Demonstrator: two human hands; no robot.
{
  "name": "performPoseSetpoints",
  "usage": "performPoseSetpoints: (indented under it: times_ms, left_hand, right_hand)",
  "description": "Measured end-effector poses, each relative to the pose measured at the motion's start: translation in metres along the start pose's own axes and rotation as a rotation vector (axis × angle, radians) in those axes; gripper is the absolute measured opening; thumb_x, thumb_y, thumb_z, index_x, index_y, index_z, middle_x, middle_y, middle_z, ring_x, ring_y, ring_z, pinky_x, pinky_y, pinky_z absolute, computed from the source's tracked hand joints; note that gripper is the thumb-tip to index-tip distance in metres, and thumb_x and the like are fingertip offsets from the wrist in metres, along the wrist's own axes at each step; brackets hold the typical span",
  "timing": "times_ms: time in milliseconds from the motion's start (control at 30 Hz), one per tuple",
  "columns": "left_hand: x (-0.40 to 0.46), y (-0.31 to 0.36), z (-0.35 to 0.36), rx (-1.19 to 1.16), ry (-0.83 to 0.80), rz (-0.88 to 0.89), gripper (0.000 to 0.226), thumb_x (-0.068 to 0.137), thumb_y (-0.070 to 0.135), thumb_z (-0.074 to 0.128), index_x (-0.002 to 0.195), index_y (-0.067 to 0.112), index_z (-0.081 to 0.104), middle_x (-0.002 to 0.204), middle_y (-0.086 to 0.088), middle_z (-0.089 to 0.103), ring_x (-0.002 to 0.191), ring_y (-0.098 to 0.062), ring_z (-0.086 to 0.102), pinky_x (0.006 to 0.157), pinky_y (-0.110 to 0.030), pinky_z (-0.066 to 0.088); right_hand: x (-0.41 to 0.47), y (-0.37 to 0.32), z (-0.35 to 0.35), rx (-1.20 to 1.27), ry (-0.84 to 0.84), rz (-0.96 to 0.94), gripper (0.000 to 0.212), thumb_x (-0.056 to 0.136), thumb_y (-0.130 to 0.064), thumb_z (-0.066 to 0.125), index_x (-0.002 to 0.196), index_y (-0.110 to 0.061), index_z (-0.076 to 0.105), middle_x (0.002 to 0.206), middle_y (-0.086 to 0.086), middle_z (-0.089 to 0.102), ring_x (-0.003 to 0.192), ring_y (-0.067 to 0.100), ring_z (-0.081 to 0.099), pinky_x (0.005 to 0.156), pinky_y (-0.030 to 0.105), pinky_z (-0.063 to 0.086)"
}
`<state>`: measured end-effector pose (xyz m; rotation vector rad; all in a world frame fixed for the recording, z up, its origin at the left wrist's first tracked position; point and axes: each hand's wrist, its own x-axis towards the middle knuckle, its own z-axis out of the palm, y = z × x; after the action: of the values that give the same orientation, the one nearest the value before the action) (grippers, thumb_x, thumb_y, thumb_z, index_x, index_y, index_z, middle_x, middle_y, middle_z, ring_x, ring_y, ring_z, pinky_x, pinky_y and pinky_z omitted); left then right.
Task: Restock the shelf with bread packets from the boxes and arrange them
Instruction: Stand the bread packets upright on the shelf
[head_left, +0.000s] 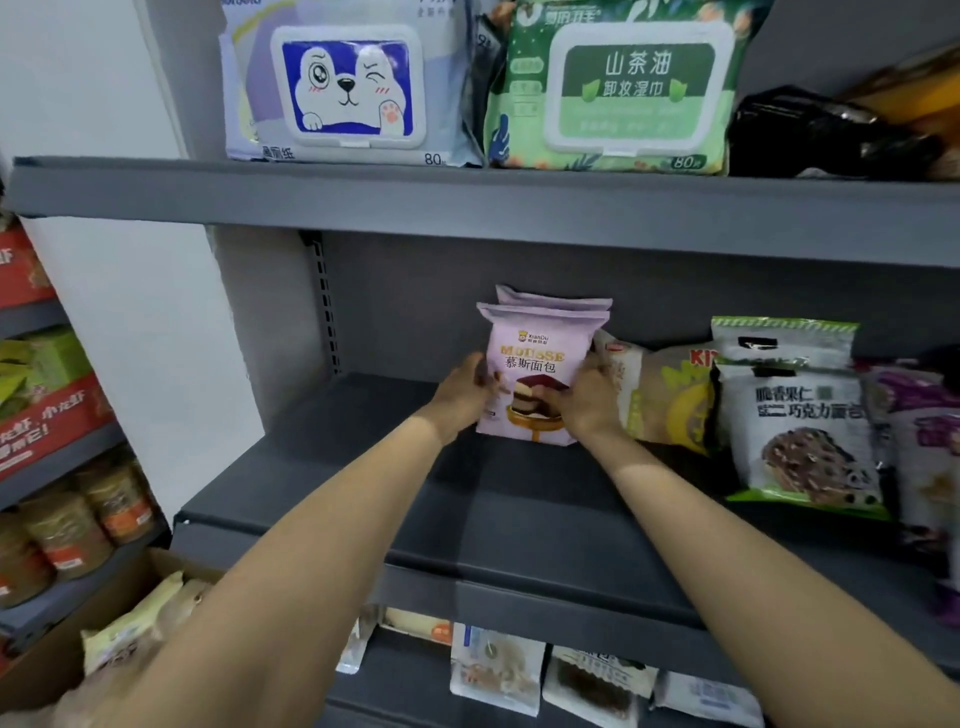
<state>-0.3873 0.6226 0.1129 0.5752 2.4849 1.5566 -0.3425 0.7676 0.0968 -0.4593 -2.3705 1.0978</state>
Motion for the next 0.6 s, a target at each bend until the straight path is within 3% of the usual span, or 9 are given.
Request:
performPoseSetpoints:
  times_ms: [100,167,233,300,433,500,600]
  left_hand:
    - [0.007,-0.003,0.008,0.096,0.014,-0.041,0.033,0.099,0.018,0.041,0.132,0.015,0.042,0.132,-0.008,0.052,0.118,-0.025,0.053,0.088,-0.033,0.047]
    - [0.01,-0.004,0.007,0.121,0.024,-0.05,0.031,0.098,0.018,0.042,0.129,0.015,0.042,0.13,-0.008,0.052,0.116,-0.025,0.053,0.084,-0.031,0.045]
    - [0.01,-0.006,0.004,0.12,0.02,-0.049,0.032,0.097,0.018,0.046,0.129,0.013,0.044,0.13,-0.01,0.054,0.117,-0.025,0.054,0.088,-0.031,0.046]
    - [0.007,-0.007,0.0,0.11,0.039,-0.041,0.035,0.097,0.019,0.048,0.13,0.01,0.046,0.129,-0.011,0.056,0.118,-0.026,0.055,0.088,-0.028,0.044]
    - [-0.005,-0.004,-0.016,0.159,0.149,0.04,0.033,0.094,0.01,0.05,0.126,0.005,0.054,0.125,-0.01,0.059,0.118,-0.025,0.054,0.092,-0.025,0.041]
    - [-0.014,-0.006,-0.03,0.203,0.225,0.079,0.032,0.092,0.006,0.051,0.123,0.004,0.057,0.126,-0.011,0.061,0.119,-0.027,0.055,0.099,-0.028,0.043]
    - [-0.036,-0.015,-0.065,0.279,0.369,0.092,0.027,0.092,0.006,0.05,0.116,0.006,0.062,0.118,-0.01,0.066,0.111,-0.025,0.06,0.091,-0.024,0.043]
  right_hand:
    - [-0.006,0.008,0.014,-0.064,0.045,0.028,0.089,0.077,-0.017,0.076,0.142,-0.005,0.017,0.146,0.02,0.031,0.131,0.033,0.039,0.105,0.035,0.036]
    - [-0.012,0.007,0.016,-0.192,0.238,-0.081,0.109,0.072,-0.019,0.081,0.149,-0.008,0.004,0.145,0.023,0.024,0.132,0.033,0.034,0.105,0.036,0.038]
    - [-0.017,0.005,0.015,-0.431,0.43,-0.255,0.113,0.066,-0.014,0.084,0.15,-0.008,0.008,0.141,0.023,0.029,0.128,0.034,0.04,0.101,0.037,0.045]
    - [-0.02,0.002,0.014,-0.572,0.509,-0.429,0.109,0.061,-0.007,0.084,0.148,-0.007,0.018,0.14,0.023,0.034,0.129,0.036,0.039,0.103,0.042,0.044]
    - [-0.028,-0.013,0.015,-0.563,0.423,-0.682,0.085,0.058,-0.003,0.083,0.135,-0.002,0.046,0.135,0.018,0.035,0.124,0.029,0.032,0.099,0.045,0.045]
    - [-0.038,-0.034,0.02,-0.401,0.251,-0.664,0.061,0.072,-0.001,0.073,0.129,-0.003,0.053,0.131,0.017,0.044,0.12,0.028,0.04,0.094,0.044,0.051]
    - [-0.054,-0.074,0.035,-0.265,-0.102,-0.557,0.035,0.091,-0.011,0.051,0.126,-0.014,0.055,0.125,0.009,0.051,0.114,0.025,0.053,0.092,0.036,0.047]
